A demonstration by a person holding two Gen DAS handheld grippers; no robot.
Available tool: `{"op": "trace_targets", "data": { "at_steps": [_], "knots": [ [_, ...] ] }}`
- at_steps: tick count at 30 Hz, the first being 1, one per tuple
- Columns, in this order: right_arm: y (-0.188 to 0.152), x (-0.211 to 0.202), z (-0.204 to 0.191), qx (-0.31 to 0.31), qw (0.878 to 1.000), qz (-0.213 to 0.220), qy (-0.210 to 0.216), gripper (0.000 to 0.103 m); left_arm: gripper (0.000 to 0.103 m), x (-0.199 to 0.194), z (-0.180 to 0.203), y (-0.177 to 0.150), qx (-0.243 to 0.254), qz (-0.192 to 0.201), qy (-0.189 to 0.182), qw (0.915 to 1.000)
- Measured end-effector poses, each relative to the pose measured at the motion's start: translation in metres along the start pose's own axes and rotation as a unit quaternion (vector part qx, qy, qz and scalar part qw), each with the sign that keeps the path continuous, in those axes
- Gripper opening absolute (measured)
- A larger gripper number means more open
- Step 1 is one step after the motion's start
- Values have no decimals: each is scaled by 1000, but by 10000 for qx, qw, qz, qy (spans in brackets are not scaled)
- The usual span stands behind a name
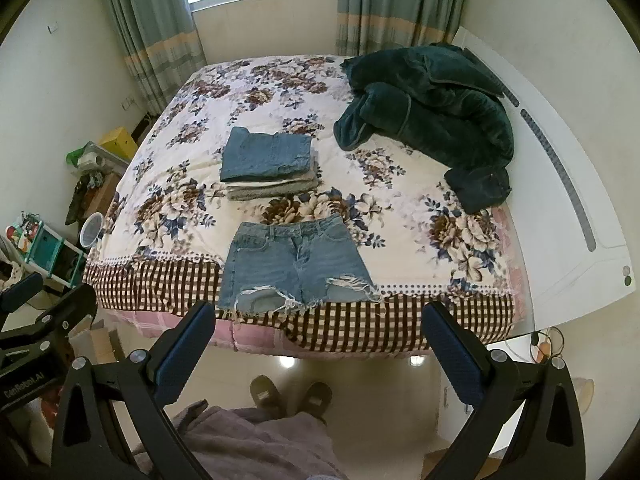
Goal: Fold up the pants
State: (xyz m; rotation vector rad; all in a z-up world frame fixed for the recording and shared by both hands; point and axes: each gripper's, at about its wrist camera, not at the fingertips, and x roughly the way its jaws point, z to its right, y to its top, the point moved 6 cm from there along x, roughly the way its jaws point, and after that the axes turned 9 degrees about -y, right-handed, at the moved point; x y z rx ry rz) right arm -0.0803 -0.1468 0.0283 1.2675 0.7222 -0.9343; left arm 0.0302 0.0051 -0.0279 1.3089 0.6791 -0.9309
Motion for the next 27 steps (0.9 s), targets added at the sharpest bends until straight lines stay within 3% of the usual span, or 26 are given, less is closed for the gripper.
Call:
{"op": "trace_targets", "data": {
  "at_steps": [8,13,19,25,26,27],
  "knots": [
    [8,24,-22,32,9997,-231,-82,103,103,11,-26,6,-108,-7,-79,9999],
    [19,63,-26,196,9986,-467,-154,103,103,43,-57,15,-222,89,94,9997],
    [35,144,-16,208,9967,-774,-97,103,103,105,-73,23,-182,88,553,9983],
    [60,253,10,-99,9929,-1185,96,103,103,192,-57,13,-319,-302,1067,9933],
    [66,271,15,-130,9920,-1241,207,102,103,206,-54,11,-398,-368,1130,9921],
    [72,293,22,-165,9909,-1290,342,94,103,221,-47,8,-487,-450,1187,9907]
  ]
}}
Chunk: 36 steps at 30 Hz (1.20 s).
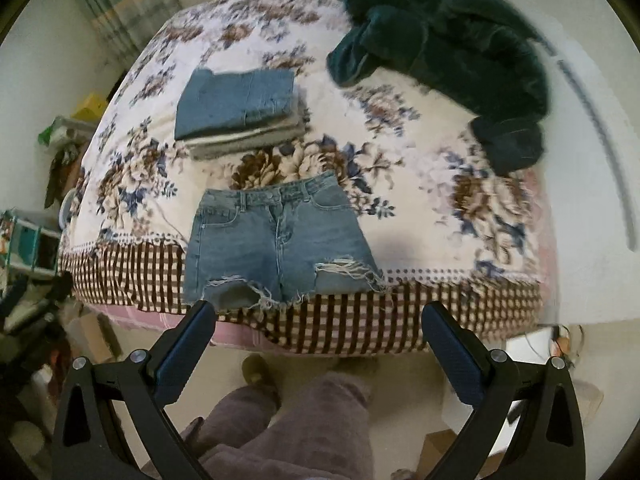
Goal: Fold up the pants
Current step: 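Lower both grippers onto the shorts' frayed leg hems and grasp them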
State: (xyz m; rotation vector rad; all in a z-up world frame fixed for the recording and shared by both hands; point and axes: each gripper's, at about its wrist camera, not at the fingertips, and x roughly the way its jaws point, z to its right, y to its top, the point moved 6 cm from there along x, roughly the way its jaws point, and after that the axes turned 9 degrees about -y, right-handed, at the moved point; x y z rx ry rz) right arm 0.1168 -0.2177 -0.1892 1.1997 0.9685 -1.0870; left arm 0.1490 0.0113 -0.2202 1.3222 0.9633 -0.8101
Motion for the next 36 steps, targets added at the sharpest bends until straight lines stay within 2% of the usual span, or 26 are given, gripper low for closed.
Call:
{"op": "trace_targets", "data": {
  "at_steps": [1,3,6,9,11,14,17,20,22,24,25,27,29,30,31,32,34,35,36],
  "knots": [
    [14,23,8,-105,9998,-82,141,83,103,15,11,-4,-109,-107,24,9999],
    [37,75,25,-374,9983,-342,304,71,103,50,38,-15,-439,-314,18,9985],
    [68,157,47,-664,9933,-736,597,71,103,105,84,-36,-840,-743,-59,9937],
    [95,233,64,-994,9887,-939,618,71,103,177,141,-73,-1234,-1172,-272,9850],
    [107,271,72,-1187,9863,-991,580,71,103,218,183,-94,-1310,-1410,-432,9803],
    [124,334,84,-1467,9807,-1129,636,71,100,270,243,-121,-1174,-1659,-546,9776],
    [130,376,85,-1617,9762,-1227,760,71,95,304,278,-136,-1032,-1688,-450,9792],
    [135,412,71,-1683,9698,-1354,1130,71,93,322,291,-140,-1091,-1564,-405,9808],
    [141,433,62,-1742,9662,-1384,1301,71,92,334,295,-143,-1241,-1564,-544,9784],
    [138,440,45,-1768,9634,-1419,1432,71,82,343,297,-148,-1333,-1697,-652,9743],
    [138,447,35,-1779,9612,-1454,1525,71,81,346,296,-150,-1341,-1694,-676,9740],
    [139,462,20,-1777,9576,-1552,1653,71,71,346,292,-149,-1270,-1568,-699,9769],
    [140,477,6,-1729,9547,-1643,1777,71,39,341,288,-145,-1205,-1396,-780,9797],
    [141,487,-2,-1670,9542,-1689,1819,71,30,336,286,-141,-1197,-1294,-932,9799],
    [142,494,-7,-1626,9543,-1730,1814,71,9,331,285,-138,-1174,-1219,-1077,9797],
    [143,502,-13,-1561,9538,-1781,1850,71,5,324,283,-135,-1116,-1183,-1154,9799],
    [143,515,-24,-1338,9507,-1890,2065,69,4,314,278,-133,-1070,-1171,-1301,9787],
    [144,518,-28,-1251,9506,-1859,2147,62,4,307,274,-131,-1070,-1157,-1415,9773],
    [144,519,-30,-1264,9513,-1846,2119,32,4,301,270,-134,-1070,-1135,-1520,9760]
  ]
}}
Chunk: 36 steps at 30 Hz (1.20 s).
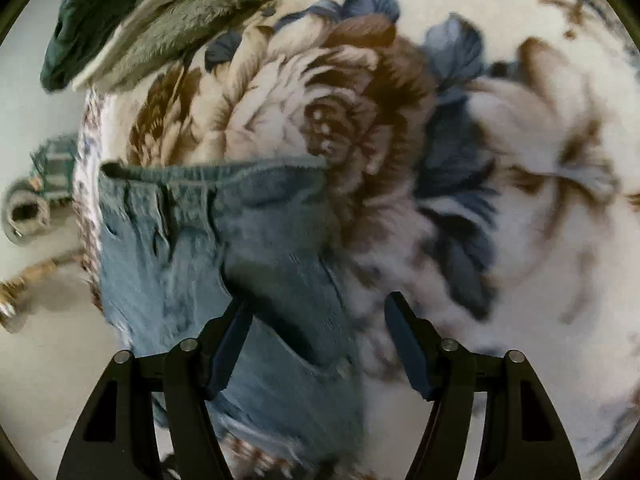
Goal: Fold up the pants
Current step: 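Lower both grippers onto the shorts' frayed leg hems and grasp them, then lift the hems with both grippers and fold them over toward the waistband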
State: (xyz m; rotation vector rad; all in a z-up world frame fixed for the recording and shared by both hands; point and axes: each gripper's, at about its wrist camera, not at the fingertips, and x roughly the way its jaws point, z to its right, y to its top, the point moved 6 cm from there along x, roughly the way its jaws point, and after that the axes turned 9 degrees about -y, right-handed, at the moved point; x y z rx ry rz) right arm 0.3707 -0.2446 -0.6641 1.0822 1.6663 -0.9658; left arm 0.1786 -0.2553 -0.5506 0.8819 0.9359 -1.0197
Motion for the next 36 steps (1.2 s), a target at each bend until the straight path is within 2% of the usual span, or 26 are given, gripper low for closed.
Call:
{"op": "trace_targets", "data": {
  "at_steps": [1,3,7,11,13,17,20,25,28,30,31,34,36],
  "knots": [
    [-1,1,-1,-23,9999,-15,-117,16,3,-11,-1,-1,19,14,-92,10000],
    [-5,-10,-1,43,9999,121,-97,10,3,-37,2,-4,81,67,-266,9996],
    [-20,-44,8,283,9993,253,4,9,2,-85,-1,-7,108,171,-575,9981],
    [-33,-70,-1,92,9990,311,-323,9,2,-129,-10,-12,23,224,-882,9959],
    [-36,-77,-12,-5,9992,239,-314,9,2,-154,-29,-2,-123,323,-982,9946],
    [-32,-99,-38,-230,9993,221,-212,9,2,-202,-84,8,-369,722,-940,9923],
    [-28,-114,-75,-588,9977,252,-229,9,2,-234,-132,30,-735,1109,-828,9876],
    [-13,-117,-167,-1214,9915,310,-336,9,2,-279,-209,53,-1437,1613,-609,9745],
    [2,-101,-231,-1544,9864,348,-448,9,2,-261,-221,58,-1755,1703,-479,9684],
    [12,-81,-274,-1759,9825,311,-533,9,2,-257,-253,60,-2050,1731,-467,9622],
    [15,-71,-287,-1819,9810,311,-601,9,2,-246,-257,64,-2165,1733,-426,9598],
    [24,-35,-332,-2096,9739,267,-834,9,2,-231,-299,62,-2529,1689,-365,9519],
    [28,-9,-352,-2200,9702,183,-997,9,2,-220,-333,57,-2841,1671,-373,9434]
  ]
}}
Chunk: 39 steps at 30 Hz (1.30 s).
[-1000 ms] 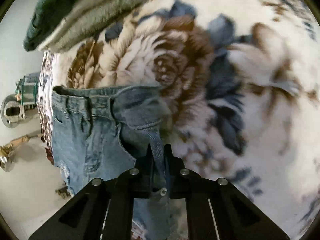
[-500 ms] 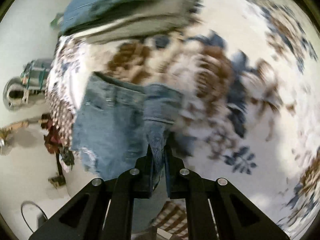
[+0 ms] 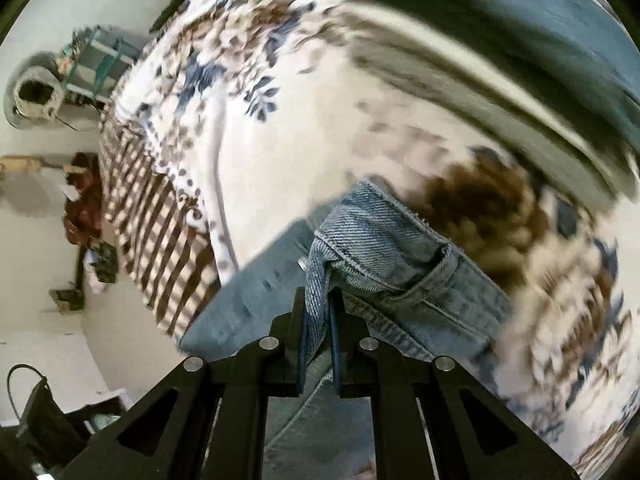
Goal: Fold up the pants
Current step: 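Lift the hems with both grippers and fold them over toward the waistband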
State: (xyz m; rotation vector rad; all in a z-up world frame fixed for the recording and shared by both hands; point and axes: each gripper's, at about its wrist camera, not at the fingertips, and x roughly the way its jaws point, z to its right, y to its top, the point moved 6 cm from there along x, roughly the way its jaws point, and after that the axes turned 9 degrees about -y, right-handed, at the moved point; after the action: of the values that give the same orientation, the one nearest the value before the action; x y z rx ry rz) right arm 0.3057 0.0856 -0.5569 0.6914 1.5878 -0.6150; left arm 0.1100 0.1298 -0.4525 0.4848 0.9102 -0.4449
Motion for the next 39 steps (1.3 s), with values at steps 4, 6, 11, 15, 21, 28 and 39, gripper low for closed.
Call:
{"op": "trace_targets", "data": {
  "at_steps": [4,6,11,15,21,28,39],
  "knots": [
    [13,39,-8,65,9995,-243,-212,14,2,19,-60,19,-403,-28,413,9983],
    [15,47,-5,189,9989,-423,92,26,2,16,-84,23,-711,51,660,9953],
    [-14,9,24,307,9969,-202,701,84,36,-11,-66,1,-1103,413,46,9930],
    [-59,-8,89,686,9965,-169,438,84,71,4,-31,-50,-1760,248,-523,9827],
    [-82,38,165,1629,9831,-526,647,84,71,58,11,-107,-2487,-175,-793,9652],
    [-77,82,158,1832,9724,-452,1369,67,29,84,23,-121,-2588,-20,-601,9640],
    [-104,58,179,1629,9772,-489,1269,34,20,32,-17,-164,-788,-920,625,9907]
  ]
}}
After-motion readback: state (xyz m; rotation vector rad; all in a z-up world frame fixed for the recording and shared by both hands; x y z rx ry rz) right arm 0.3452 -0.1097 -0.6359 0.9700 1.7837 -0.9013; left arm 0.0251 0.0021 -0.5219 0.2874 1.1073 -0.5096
